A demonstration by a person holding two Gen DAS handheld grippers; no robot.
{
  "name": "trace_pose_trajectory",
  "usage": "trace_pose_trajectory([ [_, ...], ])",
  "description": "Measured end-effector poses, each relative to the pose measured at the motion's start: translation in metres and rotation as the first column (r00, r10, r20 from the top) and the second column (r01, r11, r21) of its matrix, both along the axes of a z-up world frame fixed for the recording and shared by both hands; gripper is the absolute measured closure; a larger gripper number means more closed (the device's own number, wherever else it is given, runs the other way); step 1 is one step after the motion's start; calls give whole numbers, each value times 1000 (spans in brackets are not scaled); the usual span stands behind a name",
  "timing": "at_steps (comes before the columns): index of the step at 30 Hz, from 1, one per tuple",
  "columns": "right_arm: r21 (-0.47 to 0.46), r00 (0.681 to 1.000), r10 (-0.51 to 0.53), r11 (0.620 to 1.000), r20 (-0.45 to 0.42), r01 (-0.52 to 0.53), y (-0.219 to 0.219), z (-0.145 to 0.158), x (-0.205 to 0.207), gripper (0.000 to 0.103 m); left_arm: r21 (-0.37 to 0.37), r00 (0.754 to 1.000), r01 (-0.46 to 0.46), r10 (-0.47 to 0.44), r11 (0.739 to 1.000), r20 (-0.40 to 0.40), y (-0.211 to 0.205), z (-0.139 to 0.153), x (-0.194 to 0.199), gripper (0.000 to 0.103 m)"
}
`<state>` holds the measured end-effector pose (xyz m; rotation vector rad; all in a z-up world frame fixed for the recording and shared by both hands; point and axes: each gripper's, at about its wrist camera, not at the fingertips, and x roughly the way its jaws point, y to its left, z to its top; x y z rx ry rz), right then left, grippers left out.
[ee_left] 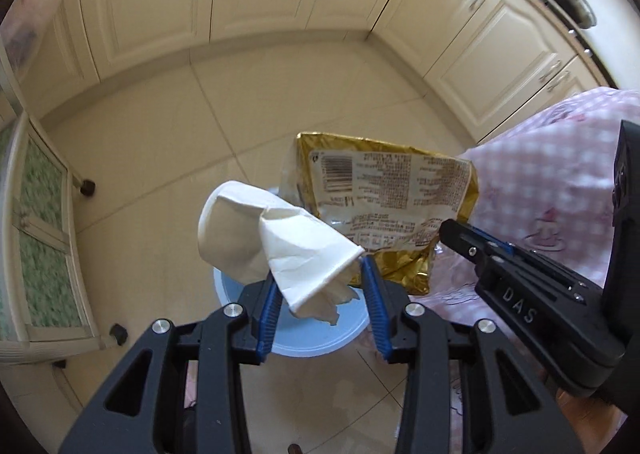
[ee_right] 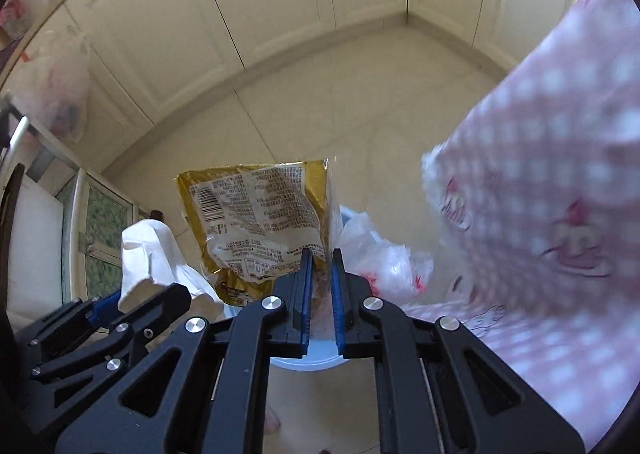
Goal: Collect trash
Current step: 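Open both tools over the blue bucket, dropping the tissue and gold bag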
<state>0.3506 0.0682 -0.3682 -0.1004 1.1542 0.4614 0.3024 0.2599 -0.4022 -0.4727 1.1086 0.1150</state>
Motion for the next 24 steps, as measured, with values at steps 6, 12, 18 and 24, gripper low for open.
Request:
trace_pose_trajectory([
  [6,35,992,-31,999,-120,35,10,-33,18,95,2,999,-4,4,1000,-37,8,-23,9,65],
  [12,60,979,-45,997,-198,58,21,-54,29,92,-18,999,-18,17,1000,-52,16,-38,13,65],
  [18,49,972,-54,997,-229,67,22,-67,34,87,-29,997,-22,19,999,-71,14,-50,12,65],
  [24,18,980,-56,998,-190,61,21,-60,29,81,-34,997,-10,8,999,-74,12,-54,14,65],
])
